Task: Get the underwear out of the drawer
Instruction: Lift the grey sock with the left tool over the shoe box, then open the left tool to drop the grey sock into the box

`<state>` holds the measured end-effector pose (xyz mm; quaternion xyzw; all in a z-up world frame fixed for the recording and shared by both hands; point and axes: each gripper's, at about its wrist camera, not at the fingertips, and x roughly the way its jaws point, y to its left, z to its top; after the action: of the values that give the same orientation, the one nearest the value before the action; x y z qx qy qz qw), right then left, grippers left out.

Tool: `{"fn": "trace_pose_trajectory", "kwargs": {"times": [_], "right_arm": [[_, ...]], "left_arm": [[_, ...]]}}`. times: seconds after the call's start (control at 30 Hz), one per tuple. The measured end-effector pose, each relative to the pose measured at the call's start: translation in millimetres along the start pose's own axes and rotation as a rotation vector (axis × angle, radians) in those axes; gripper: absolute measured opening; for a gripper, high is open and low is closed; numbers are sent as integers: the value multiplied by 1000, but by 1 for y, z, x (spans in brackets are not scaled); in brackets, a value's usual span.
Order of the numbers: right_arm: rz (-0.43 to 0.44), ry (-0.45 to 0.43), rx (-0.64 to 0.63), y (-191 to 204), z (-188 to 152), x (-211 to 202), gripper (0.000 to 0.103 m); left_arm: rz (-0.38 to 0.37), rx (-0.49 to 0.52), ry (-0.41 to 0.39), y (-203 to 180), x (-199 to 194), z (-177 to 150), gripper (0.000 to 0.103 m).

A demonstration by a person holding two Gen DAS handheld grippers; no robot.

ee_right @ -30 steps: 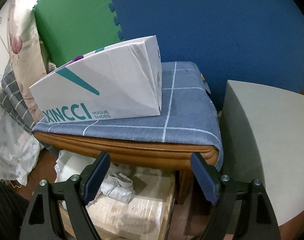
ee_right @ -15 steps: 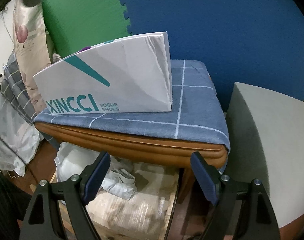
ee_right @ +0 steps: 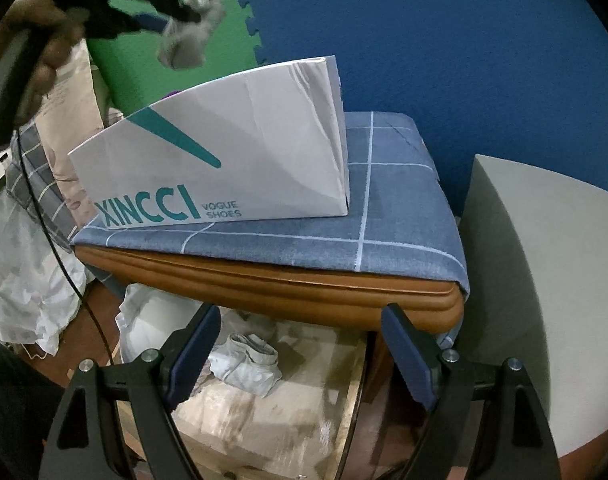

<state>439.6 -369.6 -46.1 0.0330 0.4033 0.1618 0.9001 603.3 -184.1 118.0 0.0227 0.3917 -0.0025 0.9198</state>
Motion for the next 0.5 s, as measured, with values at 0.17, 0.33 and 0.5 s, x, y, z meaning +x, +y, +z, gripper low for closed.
{"fn": "trace_pose_trajectory", "kwargs": {"times": [0.17,0.33,0.5], "right_arm": [[11,1,-2,1,1,0,85],[20,1,-1,2,1,-1,85],[33,12,3,2,-1,1,85]], "left_arm": [[35,-50,69,9,31,6,21],[63,-60,116,11,51,6,21],[86,-44,178,10,72,1,21]]}}
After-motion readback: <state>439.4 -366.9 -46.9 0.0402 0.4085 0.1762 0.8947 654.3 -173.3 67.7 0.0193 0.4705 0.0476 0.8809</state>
